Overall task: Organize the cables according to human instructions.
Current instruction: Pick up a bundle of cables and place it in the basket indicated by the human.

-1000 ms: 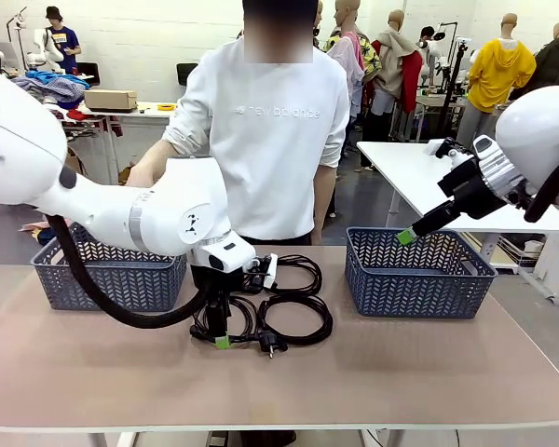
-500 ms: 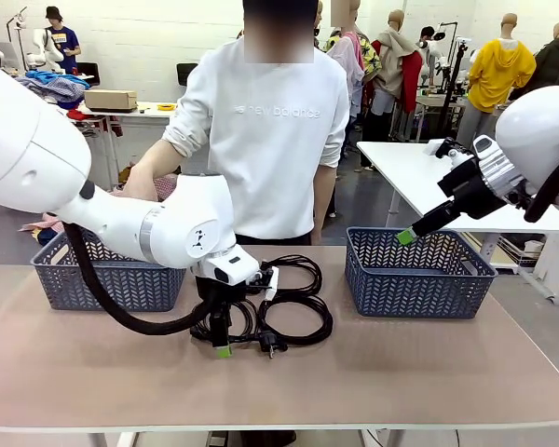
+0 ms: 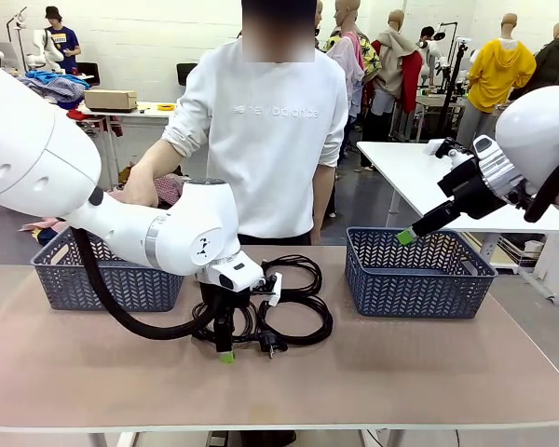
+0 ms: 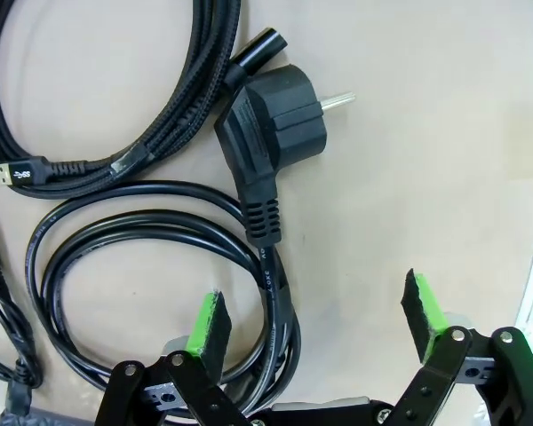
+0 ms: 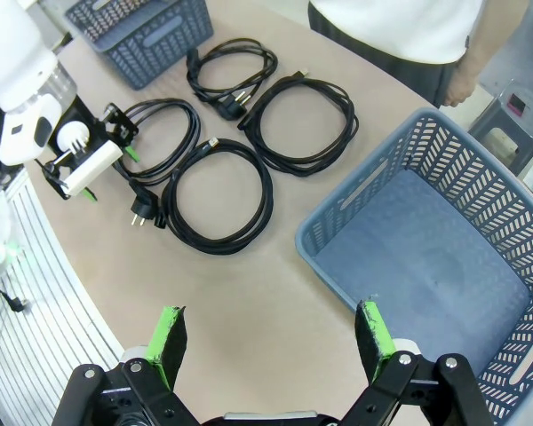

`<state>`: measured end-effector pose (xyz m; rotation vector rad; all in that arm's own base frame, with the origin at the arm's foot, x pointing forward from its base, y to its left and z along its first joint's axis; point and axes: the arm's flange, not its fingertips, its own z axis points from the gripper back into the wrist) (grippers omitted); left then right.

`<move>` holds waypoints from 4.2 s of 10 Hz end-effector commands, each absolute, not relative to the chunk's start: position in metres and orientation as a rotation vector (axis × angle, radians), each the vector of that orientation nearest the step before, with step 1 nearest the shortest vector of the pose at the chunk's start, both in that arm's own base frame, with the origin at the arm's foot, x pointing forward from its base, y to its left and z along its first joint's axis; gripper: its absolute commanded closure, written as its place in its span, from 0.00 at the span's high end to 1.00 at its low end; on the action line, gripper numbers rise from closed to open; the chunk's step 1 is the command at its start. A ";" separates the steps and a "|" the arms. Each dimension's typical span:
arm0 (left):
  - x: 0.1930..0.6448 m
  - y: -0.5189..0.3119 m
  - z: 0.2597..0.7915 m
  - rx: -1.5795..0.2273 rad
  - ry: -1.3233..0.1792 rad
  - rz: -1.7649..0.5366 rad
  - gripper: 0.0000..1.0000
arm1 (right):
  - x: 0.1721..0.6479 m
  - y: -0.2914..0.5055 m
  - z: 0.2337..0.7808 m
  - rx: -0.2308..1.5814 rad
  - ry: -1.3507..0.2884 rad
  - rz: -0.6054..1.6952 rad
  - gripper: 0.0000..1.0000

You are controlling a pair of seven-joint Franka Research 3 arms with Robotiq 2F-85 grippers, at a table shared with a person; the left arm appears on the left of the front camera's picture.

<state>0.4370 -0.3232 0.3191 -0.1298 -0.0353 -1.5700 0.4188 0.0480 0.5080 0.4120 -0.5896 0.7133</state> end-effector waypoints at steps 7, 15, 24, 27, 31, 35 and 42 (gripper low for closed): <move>0.442 -0.325 0.320 -0.087 -0.067 -1.570 0.29 | 0.421 0.048 0.508 0.432 -0.602 0.717 1.00; 0.447 -0.307 0.348 -0.024 -0.086 -1.539 0.00 | 0.421 0.048 0.508 0.432 -0.602 0.717 1.00; 0.488 -0.250 0.530 0.177 -0.333 -1.437 0.00 | 0.421 0.048 0.508 0.432 -0.602 0.717 1.00; 0.516 -0.181 0.543 0.185 -0.377 -1.305 0.00 | 0.421 0.048 0.508 0.432 -0.602 0.717 1.00; 0.532 -0.107 0.521 0.153 -0.381 -1.148 0.00 | 0.421 0.048 0.508 0.432 -0.602 0.717 1.00; 0.537 -0.081 0.474 0.136 -0.354 -1.066 0.00 | 0.421 0.048 0.508 0.432 -0.602 0.717 1.00; 0.548 -0.072 0.444 0.111 -0.332 -1.035 0.34 | 0.421 0.048 0.508 0.432 -0.602 0.717 1.00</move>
